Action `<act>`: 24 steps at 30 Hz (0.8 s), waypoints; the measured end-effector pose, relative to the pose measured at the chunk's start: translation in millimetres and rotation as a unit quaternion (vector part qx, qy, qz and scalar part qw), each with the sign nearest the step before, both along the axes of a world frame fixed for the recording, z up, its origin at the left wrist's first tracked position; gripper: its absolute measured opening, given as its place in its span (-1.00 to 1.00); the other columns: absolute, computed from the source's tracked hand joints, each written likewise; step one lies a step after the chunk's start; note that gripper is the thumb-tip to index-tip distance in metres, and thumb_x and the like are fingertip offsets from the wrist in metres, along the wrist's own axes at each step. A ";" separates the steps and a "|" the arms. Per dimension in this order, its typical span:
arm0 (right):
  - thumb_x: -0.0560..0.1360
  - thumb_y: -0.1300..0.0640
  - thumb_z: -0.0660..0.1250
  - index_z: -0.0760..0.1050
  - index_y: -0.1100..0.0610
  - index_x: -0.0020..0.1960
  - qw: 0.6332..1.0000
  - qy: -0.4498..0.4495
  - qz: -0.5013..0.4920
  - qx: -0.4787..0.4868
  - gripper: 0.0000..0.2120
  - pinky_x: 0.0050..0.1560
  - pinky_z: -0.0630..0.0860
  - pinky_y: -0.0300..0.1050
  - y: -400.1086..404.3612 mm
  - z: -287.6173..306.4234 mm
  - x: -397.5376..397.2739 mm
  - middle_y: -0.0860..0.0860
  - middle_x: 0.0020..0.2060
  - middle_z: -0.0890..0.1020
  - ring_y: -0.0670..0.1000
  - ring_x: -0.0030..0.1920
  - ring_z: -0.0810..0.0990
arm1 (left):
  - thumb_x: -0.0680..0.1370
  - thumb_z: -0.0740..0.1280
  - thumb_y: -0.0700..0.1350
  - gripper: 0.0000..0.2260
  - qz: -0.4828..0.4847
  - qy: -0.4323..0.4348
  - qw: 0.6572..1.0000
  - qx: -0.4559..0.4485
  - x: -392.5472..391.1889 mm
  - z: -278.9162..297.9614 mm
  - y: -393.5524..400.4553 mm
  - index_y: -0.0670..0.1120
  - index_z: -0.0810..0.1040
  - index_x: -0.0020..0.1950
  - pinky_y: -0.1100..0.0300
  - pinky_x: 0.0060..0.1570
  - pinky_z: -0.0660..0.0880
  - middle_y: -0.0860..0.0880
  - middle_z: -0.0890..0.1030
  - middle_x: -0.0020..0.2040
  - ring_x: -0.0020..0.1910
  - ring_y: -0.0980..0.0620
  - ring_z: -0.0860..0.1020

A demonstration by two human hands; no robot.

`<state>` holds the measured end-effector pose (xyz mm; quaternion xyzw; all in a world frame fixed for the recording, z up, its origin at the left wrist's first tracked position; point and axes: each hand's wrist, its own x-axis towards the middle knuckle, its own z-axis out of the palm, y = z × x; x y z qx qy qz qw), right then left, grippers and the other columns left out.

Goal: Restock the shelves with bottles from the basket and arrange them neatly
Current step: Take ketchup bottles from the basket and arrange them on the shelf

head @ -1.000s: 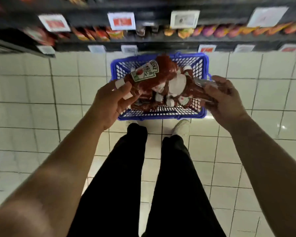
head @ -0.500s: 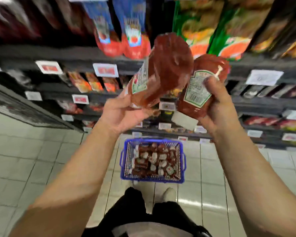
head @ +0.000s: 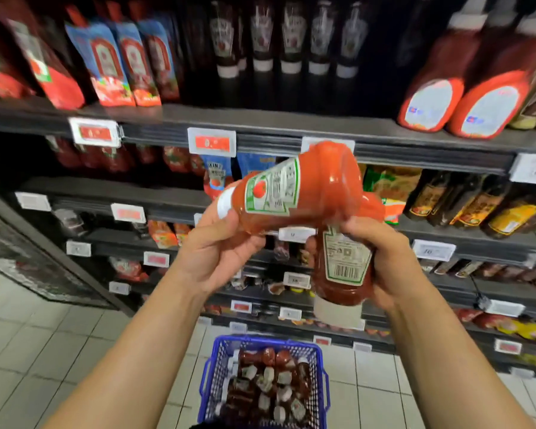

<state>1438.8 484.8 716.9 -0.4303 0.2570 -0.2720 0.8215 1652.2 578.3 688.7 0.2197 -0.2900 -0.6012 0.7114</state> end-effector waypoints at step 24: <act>0.35 0.09 0.60 0.69 0.11 0.02 0.909 0.104 -0.238 -0.327 -0.73 -0.07 0.65 0.00 -125.6 129.3 133.4 0.12 -0.12 0.75 0.12 -0.10 0.75 | 0.15 0.60 -0.02 -0.38 0.079 -0.364 0.926 0.062 133.0 104.1 -135.3 -0.02 0.55 0.19 0.15 -0.15 0.56 -0.05 0.67 -0.08 -0.15 0.02 0.64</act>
